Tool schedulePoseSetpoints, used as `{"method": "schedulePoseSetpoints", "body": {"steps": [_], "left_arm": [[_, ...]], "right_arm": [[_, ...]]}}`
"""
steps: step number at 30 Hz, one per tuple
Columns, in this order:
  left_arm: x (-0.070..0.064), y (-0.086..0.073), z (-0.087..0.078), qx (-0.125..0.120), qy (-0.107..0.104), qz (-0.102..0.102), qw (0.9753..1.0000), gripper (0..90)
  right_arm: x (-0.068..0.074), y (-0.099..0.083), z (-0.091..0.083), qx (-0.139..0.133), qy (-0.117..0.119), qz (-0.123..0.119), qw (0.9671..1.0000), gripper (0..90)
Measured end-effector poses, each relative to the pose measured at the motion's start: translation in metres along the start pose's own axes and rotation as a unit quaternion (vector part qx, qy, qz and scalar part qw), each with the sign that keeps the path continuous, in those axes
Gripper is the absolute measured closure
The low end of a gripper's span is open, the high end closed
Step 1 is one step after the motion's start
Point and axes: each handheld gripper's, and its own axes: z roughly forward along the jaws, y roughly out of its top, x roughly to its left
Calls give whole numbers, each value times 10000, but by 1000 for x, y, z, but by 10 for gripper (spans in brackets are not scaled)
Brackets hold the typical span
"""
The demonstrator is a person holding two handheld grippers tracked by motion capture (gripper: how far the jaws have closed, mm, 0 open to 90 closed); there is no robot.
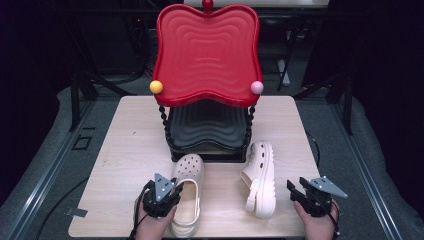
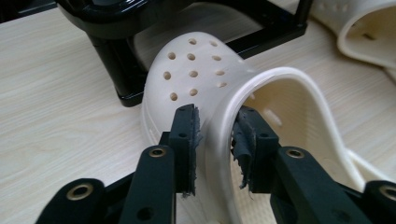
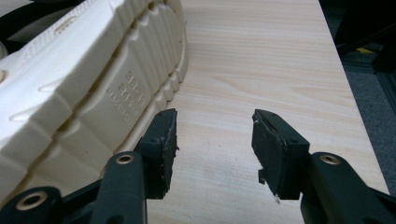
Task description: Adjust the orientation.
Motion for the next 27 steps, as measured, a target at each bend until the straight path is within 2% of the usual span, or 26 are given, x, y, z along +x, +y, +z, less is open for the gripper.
{"method": "schedulePoseSetpoints", "body": {"steps": [3,5,6,9,10,11,12,13,15,16,17,18,20,21,22,24,25,26,27], "left_arm": [[4,2,-11,-202,-67,-53,9998,653],[6,2,-15,-235,-86,-55,9997,645],[11,2,-22,-295,-107,-138,9994,628],[18,0,-30,-356,-83,-182,9992,616],[22,-2,-34,-367,-89,-222,9990,607],[25,-4,-37,-392,-72,-260,9989,607],[30,-7,-39,-399,-53,-276,9988,606],[38,-14,-43,-392,-51,-366,9985,598],[48,-22,-45,-339,-34,-456,9984,594],[52,-25,-45,-311,-30,-495,9983,587],[52,-25,-45,-311,-30,-495,9983,579],[60,-31,-46,-295,28,-576,9979,576],[70,-36,-47,-312,27,-780,9965,568],[70,-36,-47,-312,27,-780,9965,560],[73,-36,-47,-297,-7,-883,9956,560],[78,-38,-46,-333,-40,-1020,9942,558],[81,-39,-46,-333,-55,-1089,9935,555],[82,-40,-46,-351,-52,-1127,9930,555],[84,-41,-46,-361,-47,-1144,9928,552]], "right_arm": [[4,2,-1,-67,4,-117,9999,502],[6,4,-3,-90,3,-159,9998,502],[11,7,-6,-196,7,-258,9995,506],[16,11,-12,-315,31,-375,9988,529],[23,16,-19,-437,98,-474,9979,638],[23,16,-19,-437,98,-474,9979,638],[28,20,-23,-474,149,-505,9975,712],[37,27,-31,-651,287,-663,9953,782],[47,32,-34,-752,477,-745,9932,795],[52,33,-33,-758,577,-803,9922,796],[52,33,-33,-758,577,-803,9922,796],[62,32,-29,-651,744,-946,9906,796],[67,30,-23,-573,825,-1058,9893,813],[67,30,-23,-573,825,-1058,9893,813],[70,29,-18,-428,880,-1153,9885,856],[72,27,-13,-215,789,-1316,9879,885],[72,26,-12,-233,799,-1369,9871,898],[71,27,-13,-128,810,-1373,9871,898],[71,27,-13,-167,798,-1334,9877,899]]}}
